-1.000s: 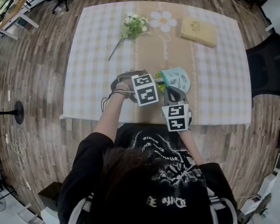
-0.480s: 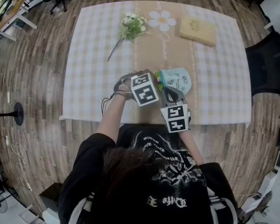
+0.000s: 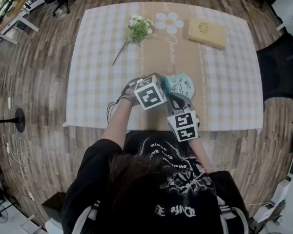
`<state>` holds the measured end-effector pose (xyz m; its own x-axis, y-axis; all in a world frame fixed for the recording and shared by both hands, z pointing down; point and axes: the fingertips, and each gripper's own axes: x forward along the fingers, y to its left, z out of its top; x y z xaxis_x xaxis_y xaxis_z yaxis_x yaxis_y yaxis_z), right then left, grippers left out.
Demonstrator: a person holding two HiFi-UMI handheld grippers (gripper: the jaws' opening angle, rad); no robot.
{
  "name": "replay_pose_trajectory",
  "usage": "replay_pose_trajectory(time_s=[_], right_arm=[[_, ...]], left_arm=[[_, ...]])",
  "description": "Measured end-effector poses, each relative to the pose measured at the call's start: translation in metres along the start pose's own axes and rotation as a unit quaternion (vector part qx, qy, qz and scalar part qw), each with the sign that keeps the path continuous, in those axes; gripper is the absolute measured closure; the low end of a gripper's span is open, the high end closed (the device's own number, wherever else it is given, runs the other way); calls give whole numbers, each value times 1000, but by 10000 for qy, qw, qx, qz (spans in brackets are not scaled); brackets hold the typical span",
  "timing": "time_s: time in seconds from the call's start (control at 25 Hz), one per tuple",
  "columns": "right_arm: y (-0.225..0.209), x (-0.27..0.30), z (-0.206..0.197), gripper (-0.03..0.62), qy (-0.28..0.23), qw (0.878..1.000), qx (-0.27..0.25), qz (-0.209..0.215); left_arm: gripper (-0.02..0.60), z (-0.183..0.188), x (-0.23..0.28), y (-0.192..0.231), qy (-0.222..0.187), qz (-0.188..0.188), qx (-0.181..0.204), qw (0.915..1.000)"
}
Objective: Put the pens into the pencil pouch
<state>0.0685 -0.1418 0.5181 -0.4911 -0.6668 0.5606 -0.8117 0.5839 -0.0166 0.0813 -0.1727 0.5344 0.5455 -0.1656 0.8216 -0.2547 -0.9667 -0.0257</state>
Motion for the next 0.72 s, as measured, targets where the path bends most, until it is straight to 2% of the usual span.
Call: replay_pose_trajectory(time_s=[0.28, 0.6, 0.72], right_arm=[[-5, -6, 4, 572, -133, 9998, 165, -50], [-7, -13, 1, 571, -233, 9991, 364, 19], [-10, -18, 3, 571, -283, 9985, 459, 1]], left_arm=[[502, 5, 1, -2, -350, -101, -361, 9987], [419, 5, -3, -2, -650, -188, -760, 9948], [376, 6, -12, -6, -813, -373, -1077, 9902]])
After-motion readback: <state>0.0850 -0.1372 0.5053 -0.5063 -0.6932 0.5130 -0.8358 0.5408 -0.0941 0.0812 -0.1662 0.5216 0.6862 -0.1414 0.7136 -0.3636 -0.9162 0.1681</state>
